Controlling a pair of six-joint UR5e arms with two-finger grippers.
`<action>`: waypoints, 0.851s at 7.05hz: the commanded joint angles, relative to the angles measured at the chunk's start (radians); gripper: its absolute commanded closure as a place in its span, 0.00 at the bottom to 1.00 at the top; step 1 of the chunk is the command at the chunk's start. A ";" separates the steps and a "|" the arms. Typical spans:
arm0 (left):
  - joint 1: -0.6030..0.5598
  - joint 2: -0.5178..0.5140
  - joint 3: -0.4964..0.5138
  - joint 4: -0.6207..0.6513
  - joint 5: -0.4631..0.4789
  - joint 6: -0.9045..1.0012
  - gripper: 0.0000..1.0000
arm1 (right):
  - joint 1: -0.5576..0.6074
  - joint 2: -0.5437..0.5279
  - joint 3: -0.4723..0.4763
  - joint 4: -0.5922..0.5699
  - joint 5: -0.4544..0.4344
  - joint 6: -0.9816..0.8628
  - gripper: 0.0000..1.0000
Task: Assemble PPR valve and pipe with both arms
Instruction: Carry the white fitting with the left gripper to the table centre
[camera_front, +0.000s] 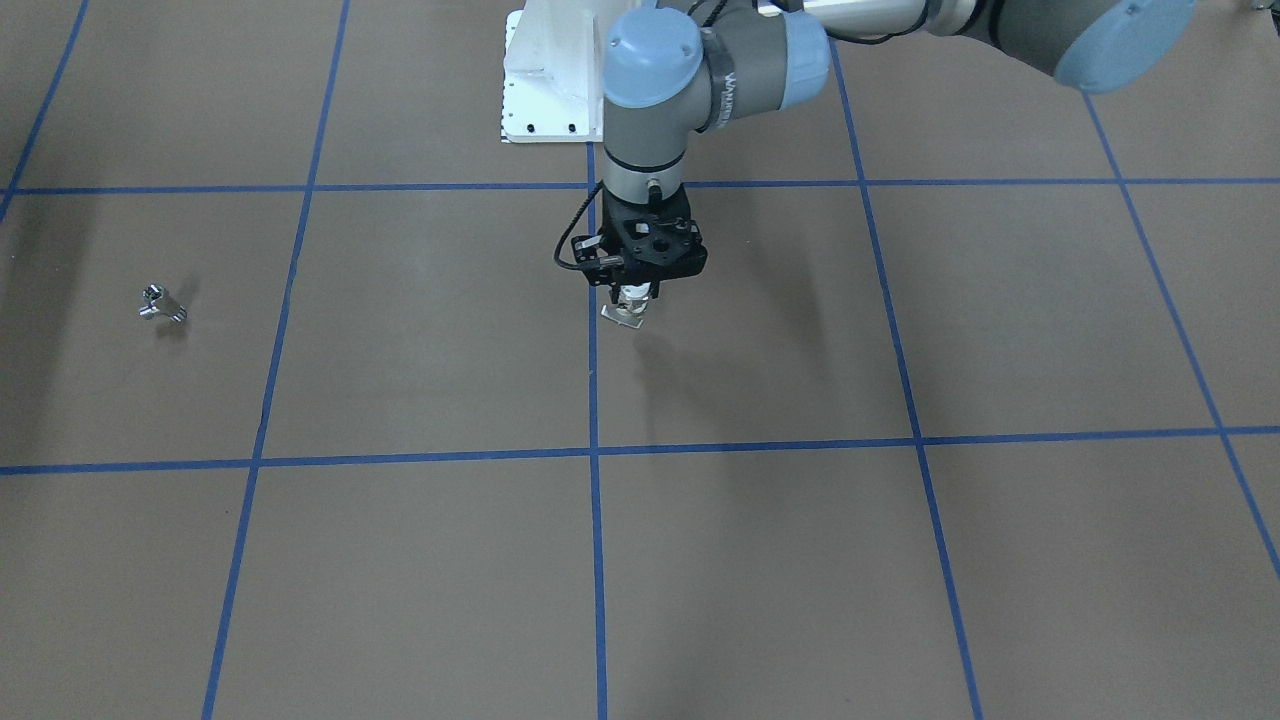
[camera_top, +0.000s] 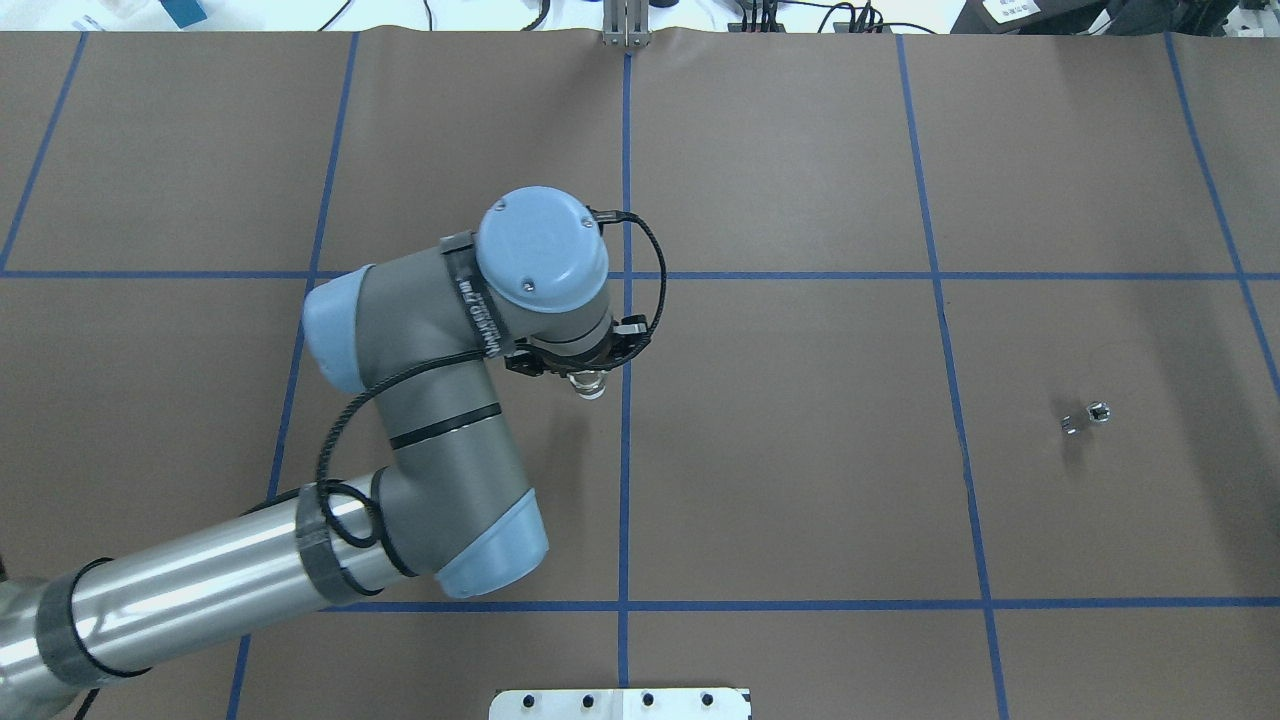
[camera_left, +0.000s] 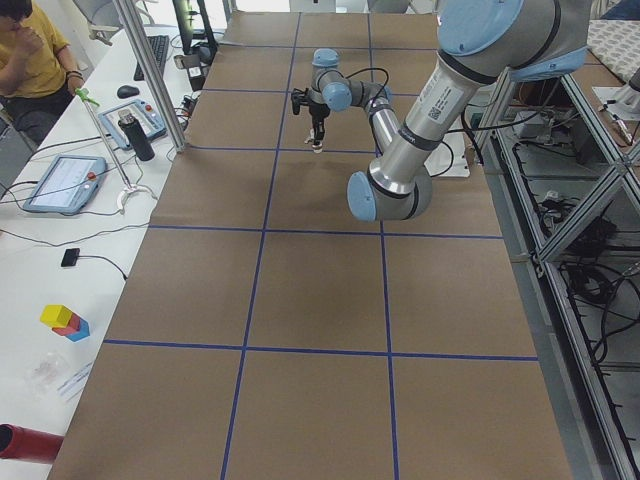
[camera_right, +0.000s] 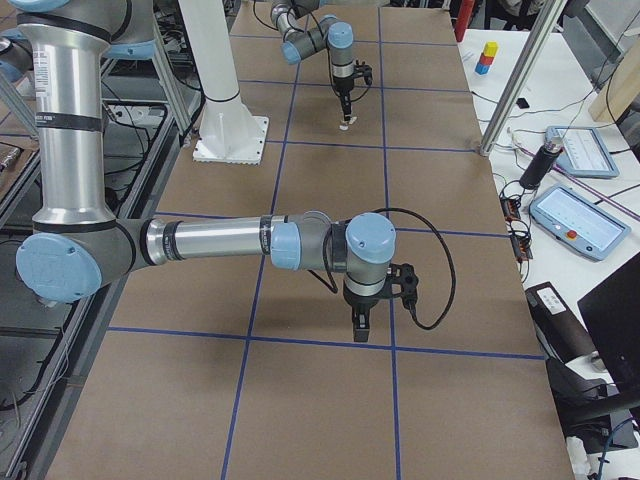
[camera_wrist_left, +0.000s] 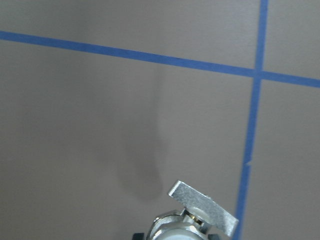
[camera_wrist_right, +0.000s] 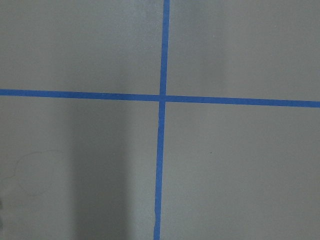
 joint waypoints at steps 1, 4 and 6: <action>0.011 -0.094 0.175 -0.093 0.007 -0.012 0.91 | 0.000 0.000 0.000 0.000 0.000 0.000 0.00; 0.011 -0.087 0.197 -0.106 0.038 0.038 0.67 | -0.003 0.000 0.000 0.000 0.000 0.000 0.00; 0.011 -0.084 0.197 -0.106 0.038 0.087 0.11 | -0.005 0.002 0.000 0.000 0.000 0.000 0.00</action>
